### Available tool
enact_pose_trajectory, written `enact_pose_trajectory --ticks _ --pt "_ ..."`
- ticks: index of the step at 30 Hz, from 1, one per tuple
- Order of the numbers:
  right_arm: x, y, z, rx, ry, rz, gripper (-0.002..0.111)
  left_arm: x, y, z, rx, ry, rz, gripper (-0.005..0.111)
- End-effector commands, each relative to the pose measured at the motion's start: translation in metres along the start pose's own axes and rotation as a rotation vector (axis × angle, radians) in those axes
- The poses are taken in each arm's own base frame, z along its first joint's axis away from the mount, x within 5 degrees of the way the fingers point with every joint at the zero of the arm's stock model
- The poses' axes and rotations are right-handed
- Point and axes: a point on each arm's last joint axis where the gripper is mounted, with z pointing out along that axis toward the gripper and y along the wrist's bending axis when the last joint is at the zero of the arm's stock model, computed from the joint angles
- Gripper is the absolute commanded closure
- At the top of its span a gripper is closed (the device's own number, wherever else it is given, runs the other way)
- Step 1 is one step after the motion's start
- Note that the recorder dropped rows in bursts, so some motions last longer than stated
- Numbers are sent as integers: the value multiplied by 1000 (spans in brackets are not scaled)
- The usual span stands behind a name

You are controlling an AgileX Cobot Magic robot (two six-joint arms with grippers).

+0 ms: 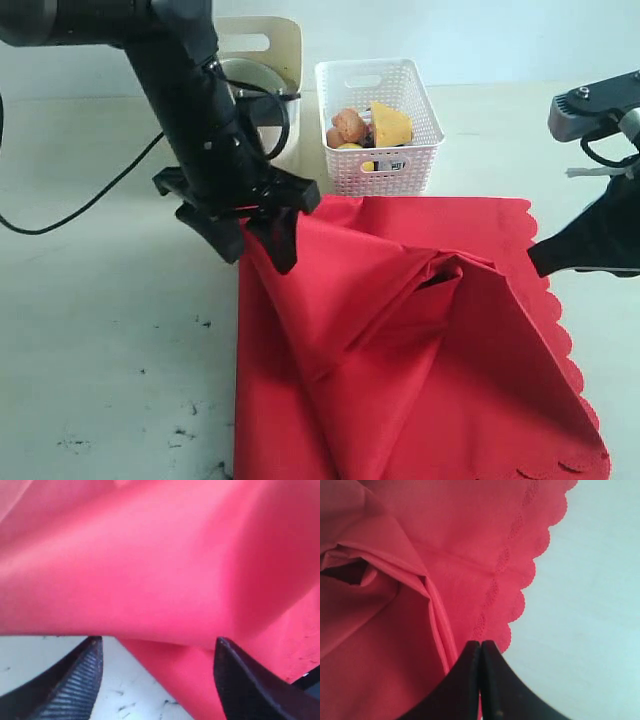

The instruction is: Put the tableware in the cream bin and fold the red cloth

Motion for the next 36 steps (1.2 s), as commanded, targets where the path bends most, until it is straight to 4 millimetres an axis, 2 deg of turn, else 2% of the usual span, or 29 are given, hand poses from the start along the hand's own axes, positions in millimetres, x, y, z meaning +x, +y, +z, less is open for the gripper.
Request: enact_pose_trajectory --ticks 1,4,10,14,17,21,25,33,36 --pt "-3 0 -2 3 -36 -9 108 5 15 19 57 63 -93 45" --pt "-4 0 -2 2 -43 -9 108 0 13 30 141 40 -143 45" --pt "-4 1 -2 -4 -44 -2 108 -15 -2 31 333 -94 -175 45" --pt "-5 1 -2 -5 -51 -1 108 -24 -3 41 395 -132 -226 45" --pt "-5 1 -2 -8 -59 2 108 -32 -10 47 549 -157 -278 45" --pt "-5 1 -2 -11 -61 5 108 -47 -21 42 789 -274 -308 45" --pt "-5 1 -2 -11 -61 5 108 -58 -27 25 1011 -407 -306 45" --pt "-5 2 -2 -21 -61 15 108 -46 -14 19 1027 -294 -208 45" --pt "-5 2 -2 -21 -59 15 108 -40 -6 24 931 -237 -186 45"
